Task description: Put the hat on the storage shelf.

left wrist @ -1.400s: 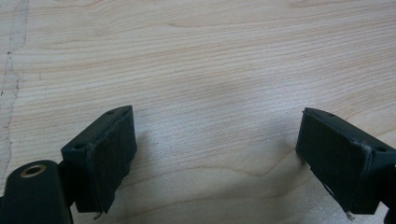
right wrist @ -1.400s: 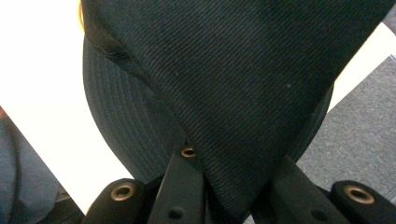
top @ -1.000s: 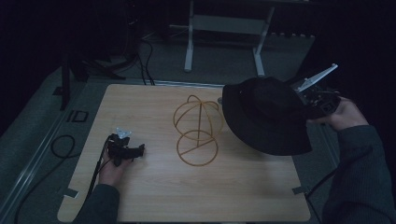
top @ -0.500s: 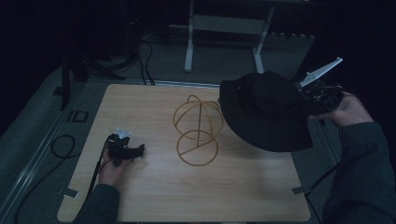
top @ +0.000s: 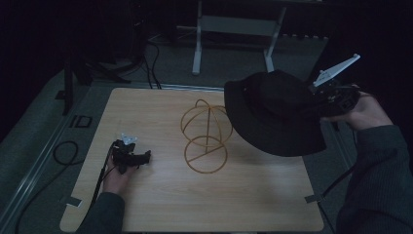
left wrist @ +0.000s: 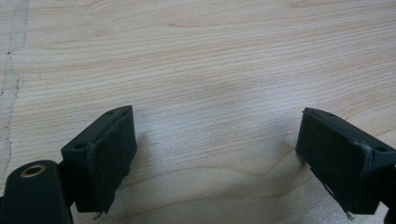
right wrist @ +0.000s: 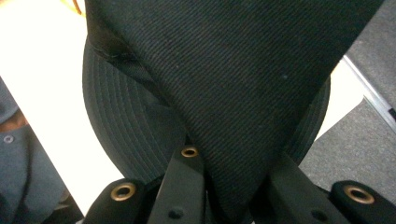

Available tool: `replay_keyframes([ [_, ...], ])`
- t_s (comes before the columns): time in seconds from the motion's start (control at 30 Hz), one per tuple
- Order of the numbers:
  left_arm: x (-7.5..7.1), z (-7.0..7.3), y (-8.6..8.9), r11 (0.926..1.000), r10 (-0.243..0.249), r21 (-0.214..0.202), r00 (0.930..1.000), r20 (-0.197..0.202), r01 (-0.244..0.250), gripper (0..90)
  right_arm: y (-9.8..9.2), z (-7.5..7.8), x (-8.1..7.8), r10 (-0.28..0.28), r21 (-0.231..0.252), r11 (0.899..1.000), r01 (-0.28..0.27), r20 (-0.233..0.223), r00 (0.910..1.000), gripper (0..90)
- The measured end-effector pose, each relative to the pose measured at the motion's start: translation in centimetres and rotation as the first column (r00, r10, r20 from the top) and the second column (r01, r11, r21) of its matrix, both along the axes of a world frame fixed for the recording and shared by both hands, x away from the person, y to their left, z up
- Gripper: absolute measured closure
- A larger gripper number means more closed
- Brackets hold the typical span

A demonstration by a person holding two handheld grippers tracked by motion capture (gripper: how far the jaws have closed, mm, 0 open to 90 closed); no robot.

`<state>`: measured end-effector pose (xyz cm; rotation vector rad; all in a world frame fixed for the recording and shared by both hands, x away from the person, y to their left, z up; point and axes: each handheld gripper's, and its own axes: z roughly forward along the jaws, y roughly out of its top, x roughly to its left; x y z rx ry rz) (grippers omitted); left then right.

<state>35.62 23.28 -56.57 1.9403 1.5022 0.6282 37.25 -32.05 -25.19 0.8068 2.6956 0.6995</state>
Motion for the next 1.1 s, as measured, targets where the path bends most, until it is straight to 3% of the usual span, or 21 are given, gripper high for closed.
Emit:
replay_keyframes([
  [0.57, 0.0, 0.0, 0.0, 1.0, 0.0, 0.0, 1.0, 0.0, 0.0, 12.5, 1.2, 1.8, -0.5, 0.07, 0.035, 0.997, -0.072, 0.034, 0.9969, 87.1],
  [1.1, 0.0, 0.0, 0.0, 1.0, 0.0, 0.0, 1.0, 0.0, 0.0, 12.5, 2.8, 2.1, -0.5, 0.124, 0.04, 0.991, -0.125, 0.036, 0.9917, 87.1],
])
